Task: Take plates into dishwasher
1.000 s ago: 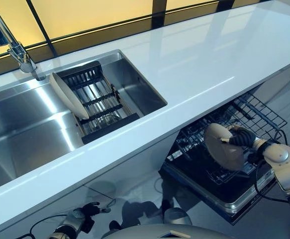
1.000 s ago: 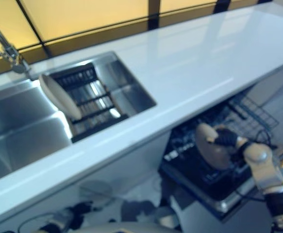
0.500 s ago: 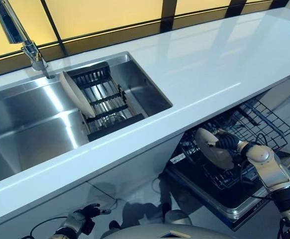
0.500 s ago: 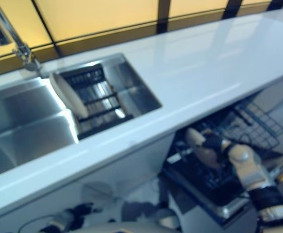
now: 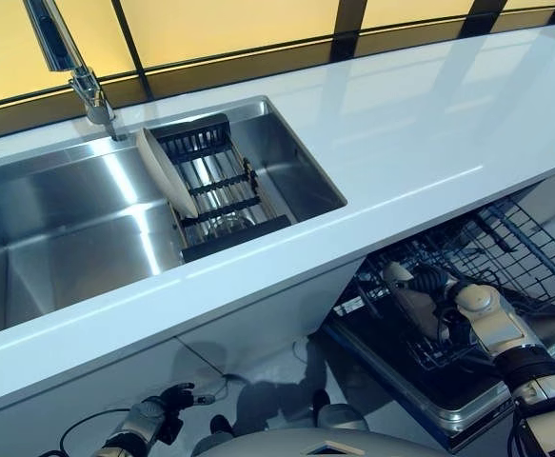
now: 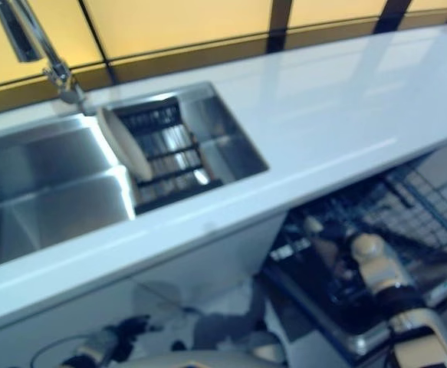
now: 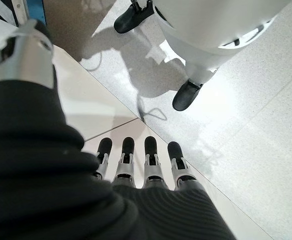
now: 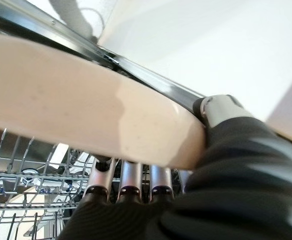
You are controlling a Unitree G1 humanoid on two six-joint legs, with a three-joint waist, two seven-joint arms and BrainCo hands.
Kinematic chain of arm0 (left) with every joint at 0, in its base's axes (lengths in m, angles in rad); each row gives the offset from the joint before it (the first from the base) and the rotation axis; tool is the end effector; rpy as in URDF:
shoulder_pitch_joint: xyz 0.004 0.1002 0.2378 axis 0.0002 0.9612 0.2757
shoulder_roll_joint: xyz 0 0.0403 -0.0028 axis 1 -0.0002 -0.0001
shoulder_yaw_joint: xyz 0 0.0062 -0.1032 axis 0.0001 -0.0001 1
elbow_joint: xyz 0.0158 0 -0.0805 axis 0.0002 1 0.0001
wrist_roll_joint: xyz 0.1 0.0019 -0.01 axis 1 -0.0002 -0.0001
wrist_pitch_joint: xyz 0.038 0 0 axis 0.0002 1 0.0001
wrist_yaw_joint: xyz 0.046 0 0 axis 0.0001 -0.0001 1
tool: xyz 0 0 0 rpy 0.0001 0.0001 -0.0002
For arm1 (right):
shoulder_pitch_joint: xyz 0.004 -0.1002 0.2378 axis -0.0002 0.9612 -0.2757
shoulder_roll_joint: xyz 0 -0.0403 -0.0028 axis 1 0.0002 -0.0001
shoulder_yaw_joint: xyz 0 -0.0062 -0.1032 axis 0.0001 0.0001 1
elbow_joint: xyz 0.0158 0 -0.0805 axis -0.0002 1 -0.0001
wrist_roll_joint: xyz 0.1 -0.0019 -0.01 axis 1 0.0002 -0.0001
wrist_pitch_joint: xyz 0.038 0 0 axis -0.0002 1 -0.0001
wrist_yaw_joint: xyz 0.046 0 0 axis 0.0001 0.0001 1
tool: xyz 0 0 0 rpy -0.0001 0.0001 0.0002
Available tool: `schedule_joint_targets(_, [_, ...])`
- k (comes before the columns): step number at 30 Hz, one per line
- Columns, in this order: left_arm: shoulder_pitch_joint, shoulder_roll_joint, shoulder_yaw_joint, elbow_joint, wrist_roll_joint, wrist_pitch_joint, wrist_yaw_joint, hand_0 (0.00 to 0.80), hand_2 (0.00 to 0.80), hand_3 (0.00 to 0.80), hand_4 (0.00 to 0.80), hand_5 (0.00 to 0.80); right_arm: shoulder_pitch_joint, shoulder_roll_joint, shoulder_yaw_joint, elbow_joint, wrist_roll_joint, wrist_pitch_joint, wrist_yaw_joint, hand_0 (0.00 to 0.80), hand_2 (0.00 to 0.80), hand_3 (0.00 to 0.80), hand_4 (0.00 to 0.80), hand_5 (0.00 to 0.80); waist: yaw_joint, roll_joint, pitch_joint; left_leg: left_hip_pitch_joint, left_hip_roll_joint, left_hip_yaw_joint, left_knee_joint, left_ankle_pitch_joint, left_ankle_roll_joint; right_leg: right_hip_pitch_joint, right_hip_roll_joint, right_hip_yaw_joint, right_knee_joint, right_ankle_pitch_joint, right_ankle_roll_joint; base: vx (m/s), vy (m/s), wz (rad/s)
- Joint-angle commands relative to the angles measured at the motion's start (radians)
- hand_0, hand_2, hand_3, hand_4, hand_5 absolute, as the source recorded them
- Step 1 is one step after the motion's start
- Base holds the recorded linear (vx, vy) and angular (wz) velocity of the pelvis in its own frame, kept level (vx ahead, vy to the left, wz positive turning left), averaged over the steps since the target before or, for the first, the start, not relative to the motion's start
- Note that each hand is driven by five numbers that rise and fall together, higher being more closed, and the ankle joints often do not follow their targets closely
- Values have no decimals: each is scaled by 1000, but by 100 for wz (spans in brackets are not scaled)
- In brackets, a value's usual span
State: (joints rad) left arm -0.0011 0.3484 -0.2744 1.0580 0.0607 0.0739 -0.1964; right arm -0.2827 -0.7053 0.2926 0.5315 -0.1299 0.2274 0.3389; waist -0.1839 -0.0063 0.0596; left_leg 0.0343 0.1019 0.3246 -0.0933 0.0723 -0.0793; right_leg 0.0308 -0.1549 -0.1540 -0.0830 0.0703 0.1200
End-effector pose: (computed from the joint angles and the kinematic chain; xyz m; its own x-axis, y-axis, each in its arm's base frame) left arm 0.0958 0.2439 -0.1002 0.3407 0.0292 -0.9397 0.3955 0.9023 0.1714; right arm 0.2378 -0.2869 0.0403 0.7555 -0.0266 -0.6546 -0.4780 0.6609 -0.5786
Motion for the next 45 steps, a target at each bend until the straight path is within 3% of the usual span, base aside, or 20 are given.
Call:
schedule_joint_targets(1, [-41,27,-1,-8,-16,-22,1,0,0,0,0,0,-146,31,39,80,-8,-13,-2,800,800,800,800,800,65,36,12,28,-14,-33,26,-111,36,-128,-26,28,116,3,88,-23,5,4])
schedule_joint_targets(18, [-72,20,-39,-39,-37,-29,-14,0,0,0,0,0,-219,-5,39,307,-34,1,-15,800,800,800,800,800,72,74,35,15,-20,-55,26,-102,29,-133,-39,33,117,1,84,-6,4,3])
schedule_joint_targets(19, [-71,19,-41,-41,-39,-29,-13,0,0,0,0,0,-218,-7,35,310,-40,6,-14,436,436,436,436,436,71,75,36,16,-20,-55,26,-102,28,-132,-40,33,117,0,84,0,0,0])
schedule_joint_targets(20, [-71,19,-41,-44,-43,-26,-12,0,0,0,0,0,-216,-9,31,311,-45,11,-16,0,0,0,0,0,70,76,37,17,-20,-55,25,-102,28,-132,-40,34,116,1,84,0,0,0])
schedule_joint_targets(35, [-59,20,-22,-54,-39,-22,-5,0,0,0,0,0,-157,-41,-16,214,-53,30,-6,0,0,0,0,0,46,43,32,39,-7,-38,22,-106,25,-124,-33,49,113,6,86,0,0,0])
schedule_joint_targets(45, [-31,24,23,-53,-32,-17,4,0,0,0,0,0,-42,-136,-147,-25,-64,132,37,0,0,0,0,0,7,-3,20,63,7,-4,18,-112,24,-117,-15,70,108,12,89,8,2,0])
